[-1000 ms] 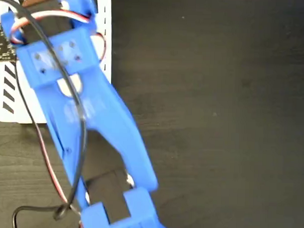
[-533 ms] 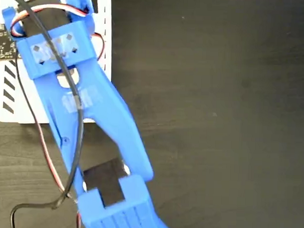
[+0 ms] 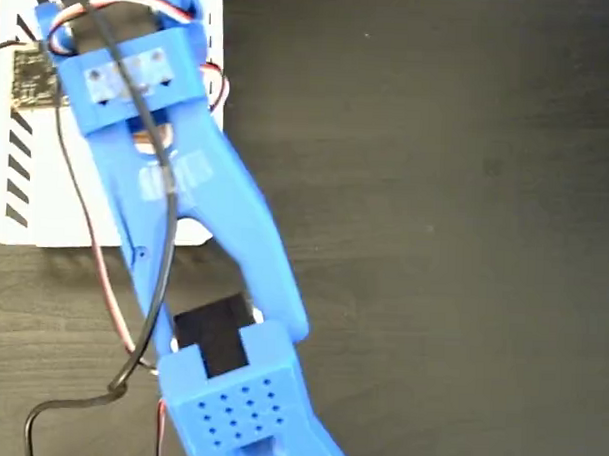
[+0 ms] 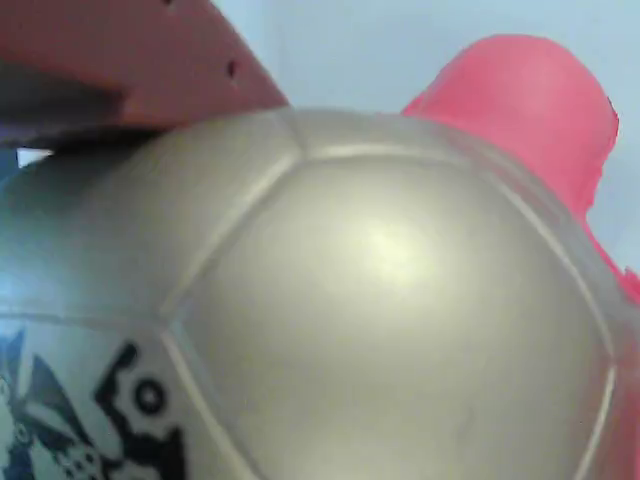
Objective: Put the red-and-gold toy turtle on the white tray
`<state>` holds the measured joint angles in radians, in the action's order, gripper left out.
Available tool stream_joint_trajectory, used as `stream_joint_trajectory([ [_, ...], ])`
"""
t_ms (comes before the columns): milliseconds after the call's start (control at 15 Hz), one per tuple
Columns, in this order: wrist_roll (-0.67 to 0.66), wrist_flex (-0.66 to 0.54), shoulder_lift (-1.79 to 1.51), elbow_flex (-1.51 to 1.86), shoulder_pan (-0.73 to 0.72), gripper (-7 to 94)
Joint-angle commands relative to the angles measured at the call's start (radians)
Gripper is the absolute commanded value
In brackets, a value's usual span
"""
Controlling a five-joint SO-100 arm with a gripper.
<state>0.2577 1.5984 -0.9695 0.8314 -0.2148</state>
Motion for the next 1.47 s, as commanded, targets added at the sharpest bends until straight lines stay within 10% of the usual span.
stream_joint_trajectory([
  [0, 0.02, -0.003, -0.054, -0.055, -0.015, 6],
  [400, 0.026, 0.012, -0.049, -0.049, -0.031, 65],
  [1400, 0.041, 0.025, -0.06, -0.041, -0.032, 70],
])
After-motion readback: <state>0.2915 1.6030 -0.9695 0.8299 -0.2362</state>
